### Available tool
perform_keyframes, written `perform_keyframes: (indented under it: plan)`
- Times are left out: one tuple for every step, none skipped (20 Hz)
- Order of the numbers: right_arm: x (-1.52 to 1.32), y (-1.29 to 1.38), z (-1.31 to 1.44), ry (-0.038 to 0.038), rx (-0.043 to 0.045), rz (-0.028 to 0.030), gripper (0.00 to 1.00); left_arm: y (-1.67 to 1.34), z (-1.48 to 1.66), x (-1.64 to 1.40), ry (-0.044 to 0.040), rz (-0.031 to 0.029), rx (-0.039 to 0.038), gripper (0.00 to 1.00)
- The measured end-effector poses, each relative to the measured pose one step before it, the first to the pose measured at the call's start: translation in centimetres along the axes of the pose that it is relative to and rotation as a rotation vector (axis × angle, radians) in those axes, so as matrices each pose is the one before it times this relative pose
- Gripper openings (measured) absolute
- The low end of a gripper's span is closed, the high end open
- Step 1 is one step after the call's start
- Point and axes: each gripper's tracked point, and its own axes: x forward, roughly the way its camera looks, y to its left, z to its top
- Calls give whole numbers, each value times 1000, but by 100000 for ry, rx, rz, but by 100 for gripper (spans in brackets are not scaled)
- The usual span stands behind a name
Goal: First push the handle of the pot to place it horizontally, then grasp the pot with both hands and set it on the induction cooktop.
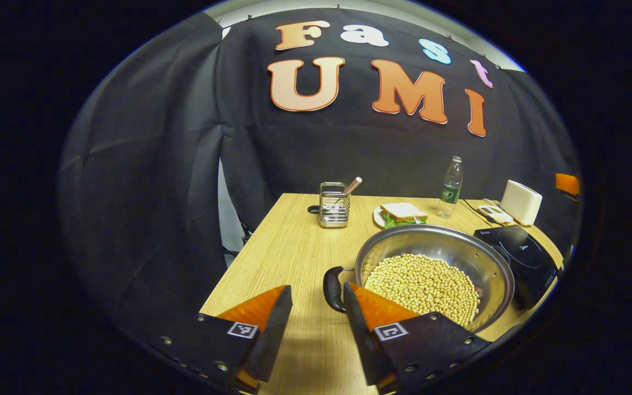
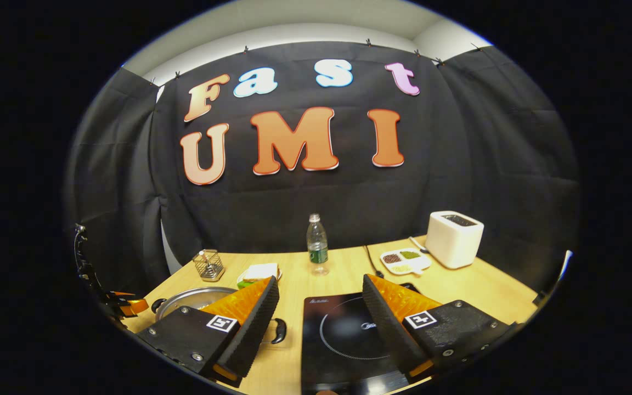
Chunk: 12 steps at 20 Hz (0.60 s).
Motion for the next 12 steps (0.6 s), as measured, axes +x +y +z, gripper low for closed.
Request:
perform_keyframes:
  plan:
    - [449, 809, -1108, 2285, 1160, 274, 95, -159, 344, 76, -751, -911, 1016, 71]
    - [590, 740, -1196, 2477, 839, -30, 96, -294, 319, 213, -1008, -920, 584, 89]
    - [603, 635, -1075, 2418, 237, -302, 96, -171, 286, 355, -424, -775, 919, 91]
    - [831, 500, -1133, 2562, -300, -369, 96, -425, -94, 366, 135, -1104, 796, 90]
    - [899, 605, -1188, 2782, -488, -460, 96, -219, -86, 428, 725, -900, 449, 93]
    - [708, 526, -1196, 3118, -548, -332, 96, -216, -243, 568, 1051, -302, 127, 93]
    - [818, 596, -1123, 2718, -280, -120, 96, 52, -291, 619, 1622, 414, -44, 90]
    - [856, 421, -958, 2504, -386, -174, 96, 229, -651, 575, 2501, 1059, 11, 90]
    - [859, 458, -593, 2056, -446, -173, 96, 190, -619, 327, 2162, 481, 80, 90]
    - [654, 331, -613, 2010, -407, -227, 96, -47, -329, 424, 1371, -305, -203, 90]
    - [626, 229, -730, 1744, -340, -75, 96, -212, 170, 272, 132, -1034, -697, 90]
    - [475, 278, -618, 1689, -310, 131, 96, -56, 109, 256, -88, -1129, -822, 91]
